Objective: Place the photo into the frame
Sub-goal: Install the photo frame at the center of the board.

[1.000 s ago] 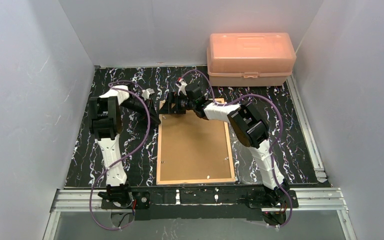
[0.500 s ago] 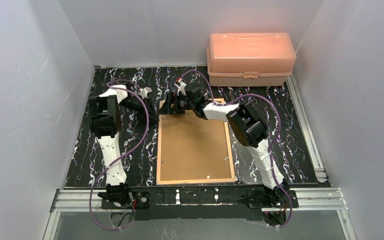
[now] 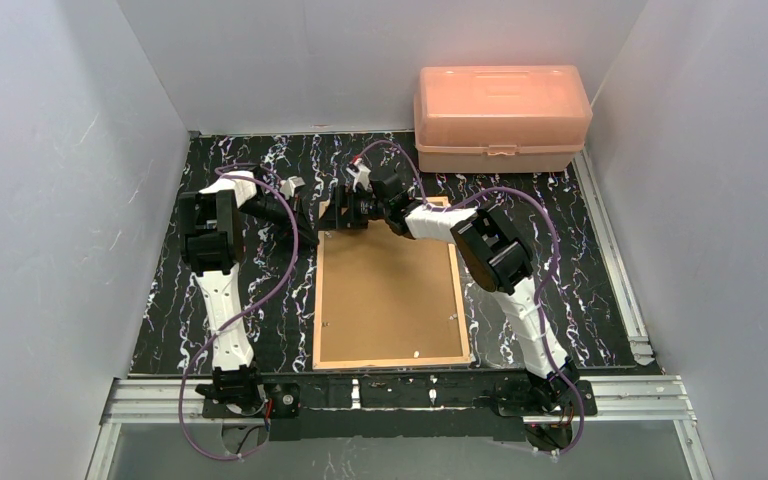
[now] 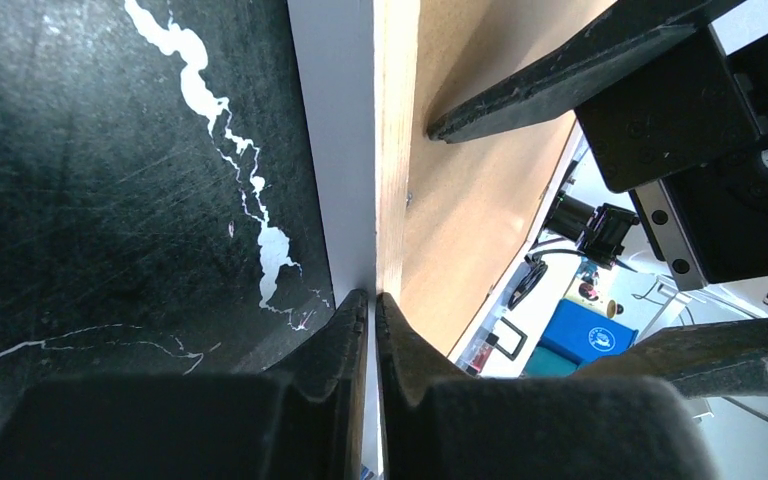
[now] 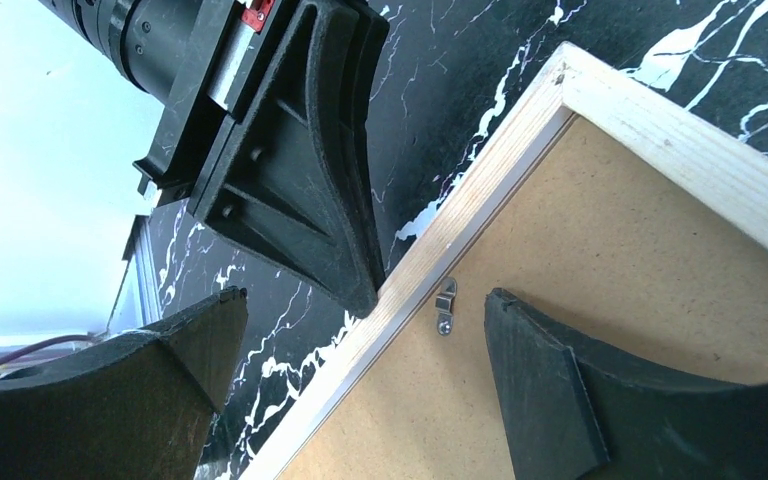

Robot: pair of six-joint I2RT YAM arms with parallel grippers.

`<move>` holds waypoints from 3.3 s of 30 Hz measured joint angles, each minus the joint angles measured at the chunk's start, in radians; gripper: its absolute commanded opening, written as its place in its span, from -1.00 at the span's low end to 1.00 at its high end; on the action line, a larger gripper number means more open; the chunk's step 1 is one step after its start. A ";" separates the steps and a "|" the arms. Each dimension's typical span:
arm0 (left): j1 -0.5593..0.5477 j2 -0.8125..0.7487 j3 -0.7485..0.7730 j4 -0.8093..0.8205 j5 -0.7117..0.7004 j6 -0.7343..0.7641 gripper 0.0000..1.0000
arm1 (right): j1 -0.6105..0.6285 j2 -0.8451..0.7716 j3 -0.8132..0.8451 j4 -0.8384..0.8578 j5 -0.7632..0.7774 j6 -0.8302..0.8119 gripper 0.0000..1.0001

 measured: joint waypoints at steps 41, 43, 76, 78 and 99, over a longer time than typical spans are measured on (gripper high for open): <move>0.002 0.000 0.000 0.000 0.002 -0.006 -1.00 | 0.015 0.070 0.137 -0.101 -0.124 -0.050 0.89; 0.002 0.000 0.000 0.000 0.001 -0.006 -1.00 | 0.015 0.070 0.137 -0.101 -0.126 -0.053 0.88; 0.002 0.000 0.000 0.000 0.002 -0.005 -1.00 | -0.003 0.070 0.172 -0.202 -0.163 -0.146 0.87; 0.003 0.000 0.000 0.000 0.002 -0.005 -1.00 | 0.001 0.070 0.187 -0.235 -0.167 -0.163 0.86; 0.003 0.000 0.000 0.000 0.002 -0.005 -1.00 | 0.009 0.082 0.234 -0.324 -0.199 -0.202 0.82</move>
